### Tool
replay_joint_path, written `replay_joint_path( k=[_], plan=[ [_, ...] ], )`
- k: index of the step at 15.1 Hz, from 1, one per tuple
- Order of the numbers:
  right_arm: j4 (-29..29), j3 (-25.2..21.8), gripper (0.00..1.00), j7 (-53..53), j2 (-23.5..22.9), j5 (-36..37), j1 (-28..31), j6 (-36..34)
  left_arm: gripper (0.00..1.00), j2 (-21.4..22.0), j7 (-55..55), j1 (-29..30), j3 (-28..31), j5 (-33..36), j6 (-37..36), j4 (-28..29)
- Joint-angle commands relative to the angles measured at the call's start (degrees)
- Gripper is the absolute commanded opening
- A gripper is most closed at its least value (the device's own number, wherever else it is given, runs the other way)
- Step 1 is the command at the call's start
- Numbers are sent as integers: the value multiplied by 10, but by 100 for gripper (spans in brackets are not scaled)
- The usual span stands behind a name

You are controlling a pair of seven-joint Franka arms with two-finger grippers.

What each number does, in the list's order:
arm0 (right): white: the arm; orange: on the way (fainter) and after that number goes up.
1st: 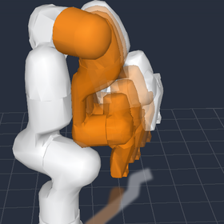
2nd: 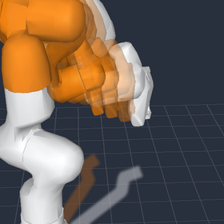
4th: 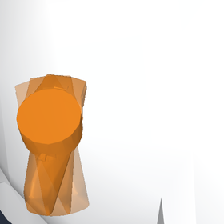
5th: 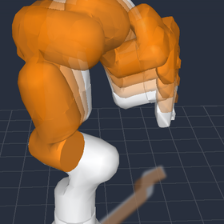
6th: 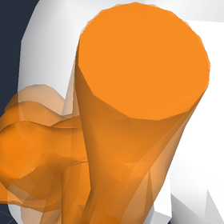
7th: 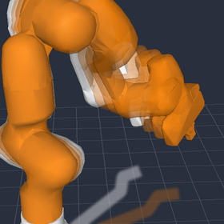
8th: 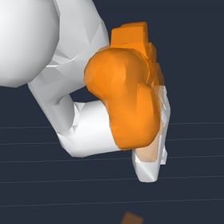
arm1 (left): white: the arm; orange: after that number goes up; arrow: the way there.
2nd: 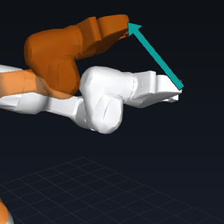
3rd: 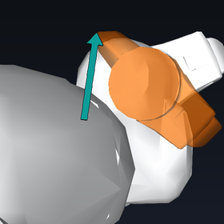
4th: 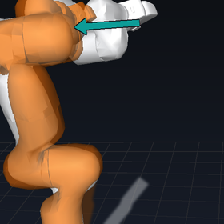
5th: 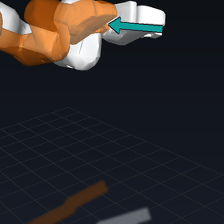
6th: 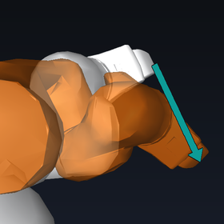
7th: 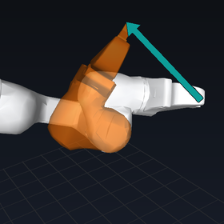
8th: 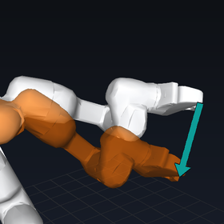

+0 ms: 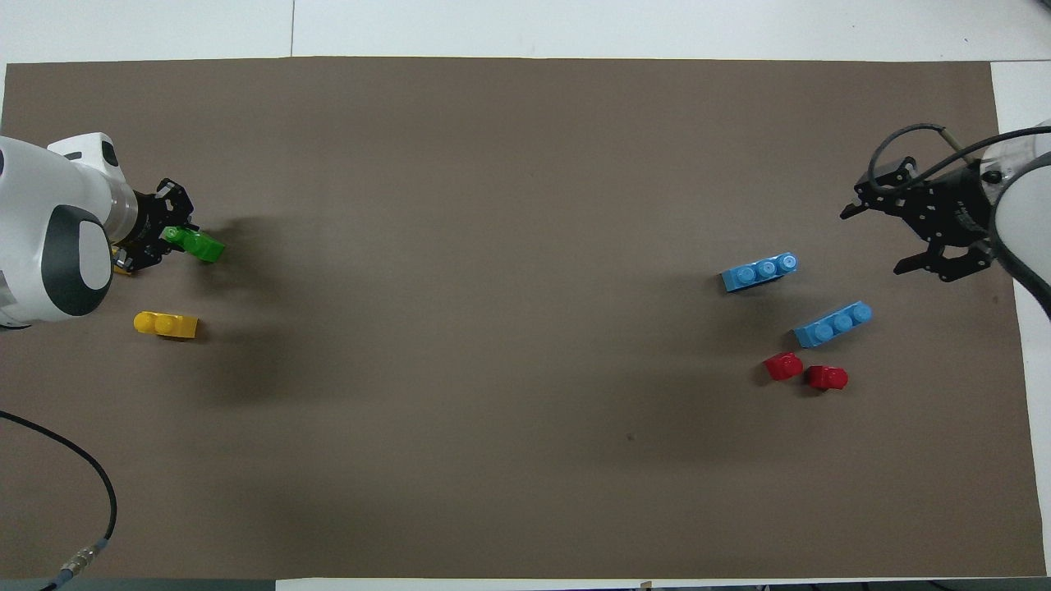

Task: Remove green block with left arm and hold with right

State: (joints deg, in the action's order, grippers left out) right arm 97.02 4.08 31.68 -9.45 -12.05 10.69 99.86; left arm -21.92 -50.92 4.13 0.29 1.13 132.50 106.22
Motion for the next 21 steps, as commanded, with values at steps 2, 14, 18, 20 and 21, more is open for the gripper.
replay_joint_path(
  k=[2,14,18,20,21],
  plan=[
    [-19,9,100,-131,54,71,-1,-50,100,-9,34,4,-4,12,1,-15],
    [-53,16,100,-287,108,141,-39,-120,100,123,324,-4,-23,10,-175,-45],
    [-54,15,100,-287,107,142,-38,-129,100,190,405,-11,-28,5,-259,-45],
    [-54,15,100,-286,108,142,-38,-129,100,220,426,-18,-28,5,-296,-45],
    [-53,15,100,-286,108,142,-38,-130,100,233,443,-18,-32,4,-320,-45]
  ],
)
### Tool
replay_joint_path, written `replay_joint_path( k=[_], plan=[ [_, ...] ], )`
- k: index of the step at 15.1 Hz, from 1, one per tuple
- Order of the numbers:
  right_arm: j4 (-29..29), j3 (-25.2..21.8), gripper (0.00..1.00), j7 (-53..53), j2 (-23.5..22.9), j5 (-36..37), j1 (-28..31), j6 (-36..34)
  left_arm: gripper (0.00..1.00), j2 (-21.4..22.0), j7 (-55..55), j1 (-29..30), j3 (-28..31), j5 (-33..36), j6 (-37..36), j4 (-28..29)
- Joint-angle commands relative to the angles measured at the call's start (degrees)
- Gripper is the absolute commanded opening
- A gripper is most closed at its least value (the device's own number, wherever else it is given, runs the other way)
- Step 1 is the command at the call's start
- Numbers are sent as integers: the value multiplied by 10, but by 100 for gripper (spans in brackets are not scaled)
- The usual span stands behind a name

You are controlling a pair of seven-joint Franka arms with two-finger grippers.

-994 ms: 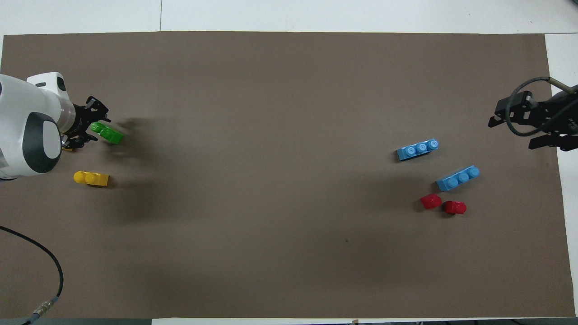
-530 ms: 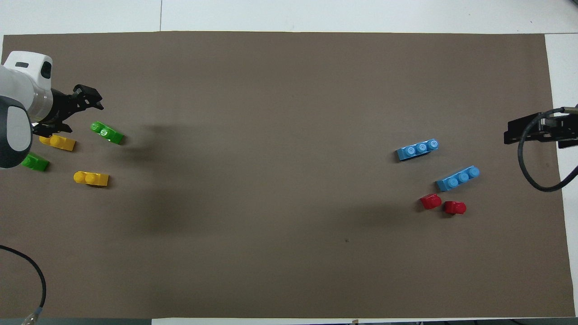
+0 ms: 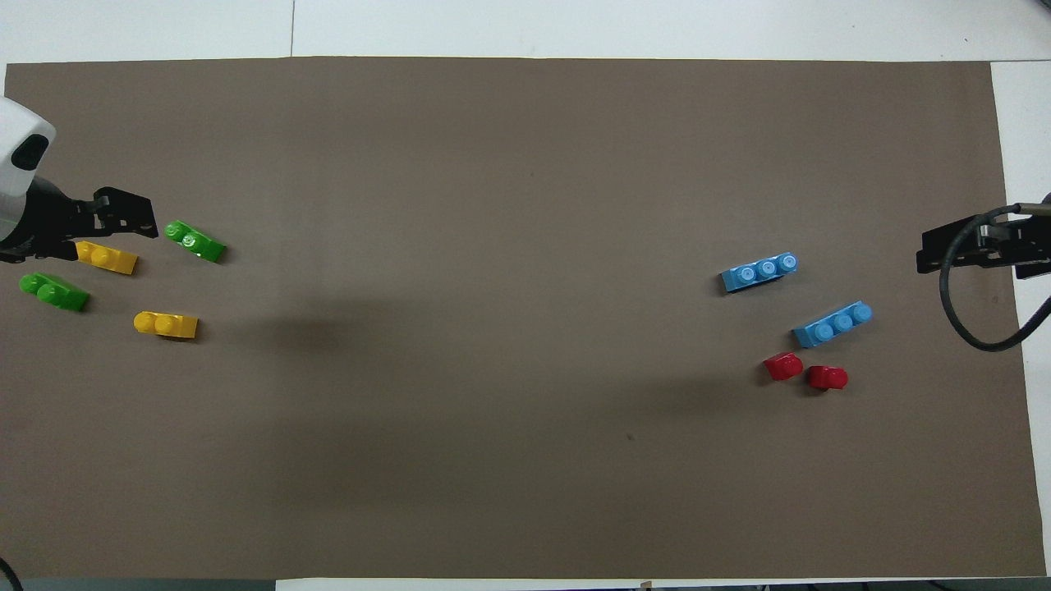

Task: Remove green block with left arm and hold with right

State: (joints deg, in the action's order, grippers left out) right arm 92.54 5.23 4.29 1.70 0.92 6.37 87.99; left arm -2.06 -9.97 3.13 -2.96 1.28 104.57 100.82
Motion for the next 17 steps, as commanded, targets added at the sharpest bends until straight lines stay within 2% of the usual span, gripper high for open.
replay_joint_path(
  k=[1,7,17],
  plan=[
    [-8,4,100,-12,-4,13,5,-12,100,45,55,-8,1,2,-64,7],
    [-3,4,100,-9,-1,12,5,-11,100,82,104,-16,0,2,-110,6],
    [-6,4,100,3,-1,8,5,-8,100,85,107,-14,2,-32,-91,8]
  ],
)
